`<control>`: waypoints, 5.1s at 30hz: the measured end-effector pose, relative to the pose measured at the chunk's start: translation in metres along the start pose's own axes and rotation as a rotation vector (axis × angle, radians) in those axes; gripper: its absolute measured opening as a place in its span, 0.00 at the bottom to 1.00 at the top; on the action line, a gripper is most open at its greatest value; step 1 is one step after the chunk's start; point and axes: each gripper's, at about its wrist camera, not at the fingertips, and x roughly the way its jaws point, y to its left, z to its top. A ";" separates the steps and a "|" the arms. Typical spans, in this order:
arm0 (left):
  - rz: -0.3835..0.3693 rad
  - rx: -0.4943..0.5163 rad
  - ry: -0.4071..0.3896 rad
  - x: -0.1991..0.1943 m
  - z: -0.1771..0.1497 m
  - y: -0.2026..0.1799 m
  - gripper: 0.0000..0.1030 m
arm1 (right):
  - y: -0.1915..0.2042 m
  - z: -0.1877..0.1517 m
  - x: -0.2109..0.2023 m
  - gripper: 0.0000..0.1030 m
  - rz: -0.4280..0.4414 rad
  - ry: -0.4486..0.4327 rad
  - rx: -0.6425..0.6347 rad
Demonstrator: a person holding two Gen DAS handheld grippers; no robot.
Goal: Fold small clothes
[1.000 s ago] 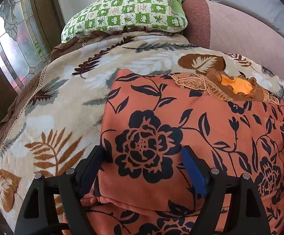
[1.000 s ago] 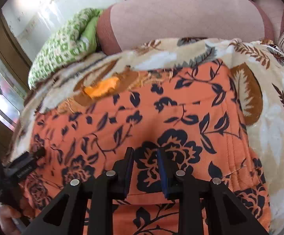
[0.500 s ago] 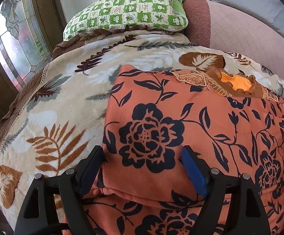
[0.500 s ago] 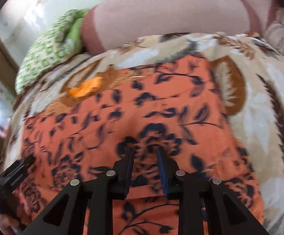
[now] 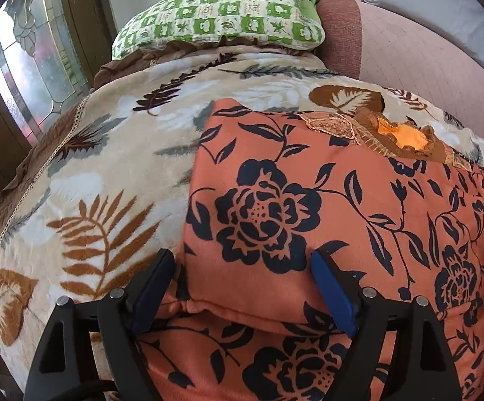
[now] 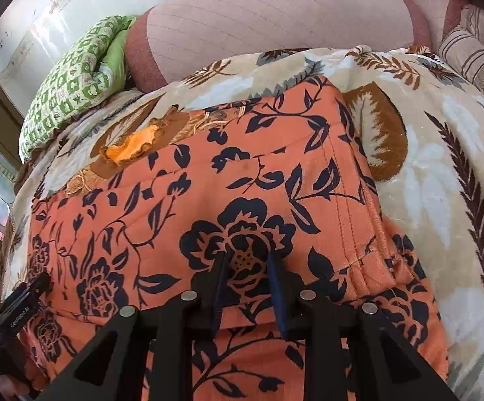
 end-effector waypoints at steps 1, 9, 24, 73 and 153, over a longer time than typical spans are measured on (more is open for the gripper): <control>0.002 0.001 -0.011 -0.003 0.000 0.001 0.82 | -0.002 0.000 -0.003 0.27 0.014 -0.006 0.015; -0.013 -0.046 -0.102 -0.009 0.036 0.019 0.82 | -0.043 0.033 -0.035 0.27 0.097 -0.164 0.106; -0.089 -0.098 0.079 0.055 0.056 0.025 0.92 | -0.074 0.060 0.028 0.26 0.108 -0.081 0.206; -0.111 0.124 -0.019 -0.078 -0.135 0.008 0.95 | 0.038 -0.126 -0.067 0.27 0.045 0.080 -0.077; -0.291 0.094 0.353 -0.098 -0.211 0.111 0.68 | -0.149 -0.183 -0.132 0.18 0.074 0.488 0.109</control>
